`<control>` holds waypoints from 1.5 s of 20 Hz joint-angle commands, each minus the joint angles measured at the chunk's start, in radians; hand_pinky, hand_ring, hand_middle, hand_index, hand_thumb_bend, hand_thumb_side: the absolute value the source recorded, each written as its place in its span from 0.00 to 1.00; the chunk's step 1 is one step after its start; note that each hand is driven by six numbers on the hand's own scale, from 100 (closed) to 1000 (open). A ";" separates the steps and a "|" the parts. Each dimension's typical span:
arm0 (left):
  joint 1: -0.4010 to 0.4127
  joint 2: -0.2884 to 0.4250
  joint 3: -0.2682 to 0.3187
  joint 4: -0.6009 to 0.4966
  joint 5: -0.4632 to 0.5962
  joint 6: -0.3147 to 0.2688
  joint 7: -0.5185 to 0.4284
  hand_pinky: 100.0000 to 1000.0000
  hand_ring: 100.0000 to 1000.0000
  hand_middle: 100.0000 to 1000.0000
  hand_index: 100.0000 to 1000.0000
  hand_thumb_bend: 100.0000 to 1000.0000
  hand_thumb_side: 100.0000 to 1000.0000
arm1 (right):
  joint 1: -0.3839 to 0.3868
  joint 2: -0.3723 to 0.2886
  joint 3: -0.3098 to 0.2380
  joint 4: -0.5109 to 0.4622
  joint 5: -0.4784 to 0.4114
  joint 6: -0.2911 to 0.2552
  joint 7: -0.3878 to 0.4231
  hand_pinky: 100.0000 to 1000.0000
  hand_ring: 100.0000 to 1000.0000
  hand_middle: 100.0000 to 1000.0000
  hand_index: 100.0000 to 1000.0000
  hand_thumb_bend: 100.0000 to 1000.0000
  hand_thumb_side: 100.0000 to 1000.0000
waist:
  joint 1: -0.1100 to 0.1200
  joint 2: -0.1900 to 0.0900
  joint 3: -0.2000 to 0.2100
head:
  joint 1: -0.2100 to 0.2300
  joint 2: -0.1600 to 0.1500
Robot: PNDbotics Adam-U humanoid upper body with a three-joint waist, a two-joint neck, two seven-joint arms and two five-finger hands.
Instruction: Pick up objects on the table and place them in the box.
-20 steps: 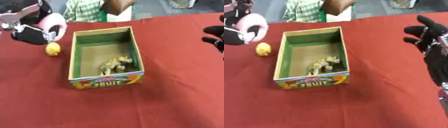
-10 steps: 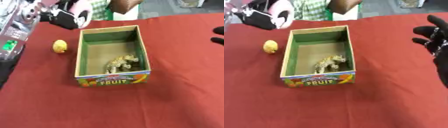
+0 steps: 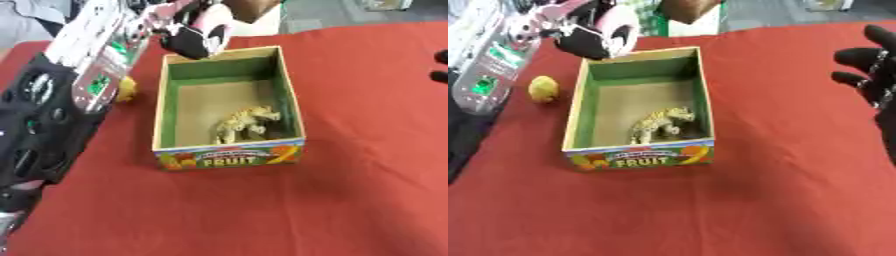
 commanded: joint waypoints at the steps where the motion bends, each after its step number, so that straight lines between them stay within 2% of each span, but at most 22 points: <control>1: -0.030 -0.016 -0.005 0.037 -0.024 -0.009 0.021 0.10 0.31 0.35 0.47 0.00 0.22 | -0.014 -0.019 -0.002 -0.015 0.002 -0.001 0.005 0.82 0.87 0.70 0.96 0.00 1.00 | -0.002 -0.013 -0.002 | 0.000 -0.019; 2: -0.030 -0.023 -0.007 0.054 -0.033 -0.012 0.022 0.11 0.32 0.35 0.48 0.00 0.21 | -0.014 -0.019 -0.002 -0.015 0.004 0.000 0.005 0.82 0.87 0.70 0.96 0.00 1.00 | -0.002 -0.011 -0.002 | 0.000 -0.022; 3: -0.030 -0.031 -0.008 0.070 -0.042 -0.014 0.023 0.12 0.33 0.36 0.49 0.00 0.16 | -0.014 -0.019 -0.001 -0.015 0.005 0.000 0.005 0.82 0.87 0.70 0.96 0.00 1.00 | -0.002 -0.009 -0.003 | 0.000 -0.025; 4: -0.030 -0.038 -0.009 0.087 -0.052 -0.017 0.023 0.12 0.33 0.36 0.50 0.00 0.19 | -0.015 -0.018 -0.001 -0.015 0.006 0.000 0.006 0.82 0.87 0.70 0.96 0.00 1.00 | -0.002 -0.007 -0.003 | 0.000 -0.027; 9: -0.034 -0.074 -0.022 0.157 -0.115 -0.032 0.017 0.17 0.38 0.41 0.55 0.00 0.14 | -0.016 -0.017 0.001 -0.015 0.009 0.001 0.008 0.82 0.87 0.70 0.96 0.00 1.00 | -0.004 -0.001 -0.003 | 0.003 -0.035; 11: -0.035 -0.085 -0.030 0.179 -0.144 -0.042 0.003 0.21 0.42 0.44 0.60 0.00 0.11 | -0.017 -0.016 0.001 -0.015 0.009 0.001 0.009 0.82 0.87 0.70 0.96 0.00 1.00 | -0.005 0.000 -0.003 | 0.005 -0.037; 12: -0.035 -0.089 -0.033 0.188 -0.158 -0.047 -0.008 0.26 0.46 0.49 0.66 0.00 0.11 | -0.016 -0.016 0.001 -0.015 0.009 0.001 0.009 0.82 0.87 0.70 0.96 0.00 1.00 | -0.005 0.000 -0.004 | 0.004 -0.037; 15: -0.033 -0.095 -0.038 0.211 -0.197 -0.061 -0.048 0.34 0.54 0.57 0.76 0.00 0.19 | -0.015 -0.016 0.000 -0.015 0.010 0.001 0.008 0.83 0.87 0.70 0.96 0.00 1.00 | -0.005 -0.001 -0.004 | 0.002 -0.035; 16: -0.033 -0.095 -0.038 0.216 -0.206 -0.067 -0.063 0.40 0.61 0.64 0.82 0.00 0.25 | -0.014 -0.015 0.000 -0.015 0.010 0.002 0.008 0.83 0.87 0.70 0.96 0.00 1.00 | -0.004 -0.001 -0.004 | 0.001 -0.035; 17: -0.032 -0.093 -0.038 0.218 -0.214 -0.074 -0.079 0.43 0.64 0.68 0.85 0.00 0.28 | -0.014 -0.015 0.000 -0.015 0.010 0.002 0.008 0.83 0.87 0.70 0.96 0.00 1.00 | -0.004 -0.002 -0.004 | 0.000 -0.034; 18: -0.030 -0.091 -0.036 0.217 -0.220 -0.080 -0.095 0.47 0.69 0.73 0.90 0.13 0.40 | -0.014 -0.015 -0.001 -0.015 0.010 0.002 0.007 0.83 0.87 0.70 0.96 0.00 1.00 | -0.003 -0.002 -0.003 | -0.002 -0.032; 19: -0.028 -0.088 -0.034 0.214 -0.222 -0.085 -0.112 0.48 0.71 0.74 0.91 0.20 0.45 | -0.014 -0.016 -0.001 -0.015 0.010 0.002 0.007 0.83 0.87 0.70 0.96 0.00 1.00 | -0.003 -0.002 -0.003 | -0.005 -0.030; 20: -0.025 -0.084 -0.031 0.210 -0.220 -0.090 -0.129 0.51 0.74 0.77 0.93 0.34 0.57 | -0.014 -0.016 -0.001 -0.015 0.010 0.001 0.007 0.83 0.87 0.70 0.96 0.00 1.00 | -0.003 -0.002 -0.002 | -0.007 -0.027; 21: -0.022 -0.080 -0.027 0.204 -0.216 -0.094 -0.145 0.53 0.75 0.78 0.94 0.40 0.62 | -0.014 -0.017 -0.002 -0.015 0.010 0.000 0.007 0.83 0.87 0.70 0.96 0.00 1.00 | -0.003 -0.002 -0.002 | -0.010 -0.025; 22: -0.019 -0.076 -0.023 0.196 -0.209 -0.096 -0.159 0.55 0.78 0.81 0.96 0.55 0.75 | -0.014 -0.017 -0.002 -0.015 0.010 0.000 0.006 0.83 0.87 0.70 0.96 0.00 1.00 | -0.004 -0.002 -0.001 | -0.011 -0.022; 23: -0.014 -0.071 -0.018 0.185 -0.200 -0.097 -0.172 0.56 0.79 0.81 0.97 0.58 0.77 | -0.014 -0.017 -0.003 -0.015 0.010 -0.001 0.006 0.83 0.87 0.70 0.96 0.00 1.00 | -0.004 -0.001 0.000 | -0.013 -0.019; 24: -0.010 -0.065 -0.012 0.174 -0.190 -0.097 -0.184 0.57 0.80 0.82 0.98 0.67 0.82 | -0.014 -0.018 -0.004 -0.015 0.010 -0.002 0.005 0.83 0.87 0.70 0.96 0.00 1.00 | -0.005 -0.001 0.000 | -0.014 -0.017; 25: -0.005 -0.058 -0.006 0.162 -0.180 -0.095 -0.193 0.57 0.80 0.83 0.98 0.70 0.84 | -0.013 -0.018 -0.004 -0.015 0.011 -0.003 0.004 0.83 0.87 0.70 0.96 0.00 1.00 | -0.007 0.000 0.001 | -0.015 -0.015; 26: -0.001 -0.050 0.000 0.149 -0.171 -0.091 -0.199 0.58 0.81 0.83 0.98 0.79 0.94 | -0.013 -0.018 -0.005 -0.015 0.011 -0.004 0.003 0.83 0.87 0.70 0.96 0.00 1.00 | -0.008 0.000 0.002 | -0.016 -0.014; 27: 0.003 -0.042 0.008 0.136 -0.161 -0.085 -0.200 0.58 0.81 0.83 0.98 0.82 0.98 | -0.012 -0.018 -0.006 -0.015 0.012 -0.005 0.002 0.83 0.87 0.70 0.96 0.00 1.00 | -0.009 0.001 0.003 | -0.016 -0.015; 28: 0.006 -0.035 0.016 0.123 -0.151 -0.078 -0.198 0.58 0.81 0.83 0.98 0.86 1.00 | -0.012 -0.018 -0.007 -0.015 0.013 -0.006 0.001 0.83 0.87 0.70 0.96 0.00 1.00 | -0.010 0.002 0.004 | -0.017 -0.015; 30: 0.011 -0.019 0.037 0.089 -0.120 -0.058 -0.178 0.58 0.80 0.83 0.98 0.88 1.00 | -0.010 -0.019 -0.009 -0.015 0.015 -0.007 -0.001 0.83 0.87 0.70 0.96 0.00 1.00 | -0.012 0.005 0.008 | -0.017 -0.016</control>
